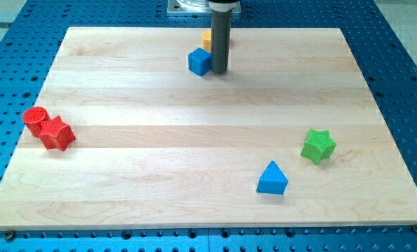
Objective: Move the cube into the yellow blocks
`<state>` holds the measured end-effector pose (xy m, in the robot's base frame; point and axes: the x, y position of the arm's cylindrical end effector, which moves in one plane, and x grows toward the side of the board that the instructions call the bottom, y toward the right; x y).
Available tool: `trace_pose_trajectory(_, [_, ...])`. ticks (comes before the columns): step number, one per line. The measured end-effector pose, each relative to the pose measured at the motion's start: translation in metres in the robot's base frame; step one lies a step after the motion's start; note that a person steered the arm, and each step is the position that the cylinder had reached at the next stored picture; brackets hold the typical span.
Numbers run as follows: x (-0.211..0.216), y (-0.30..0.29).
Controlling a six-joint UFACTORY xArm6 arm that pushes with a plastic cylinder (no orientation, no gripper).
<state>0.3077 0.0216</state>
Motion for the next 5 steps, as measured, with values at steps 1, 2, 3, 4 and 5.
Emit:
trace_pose_trajectory(1, [0.05, -0.019])
trace_pose_trajectory(2, [0.016, -0.056])
trace_pose_trajectory(3, [0.019, -0.056])
trace_pose_trajectory(4, [0.006, -0.057])
trace_pose_trajectory(5, [-0.007, -0.049])
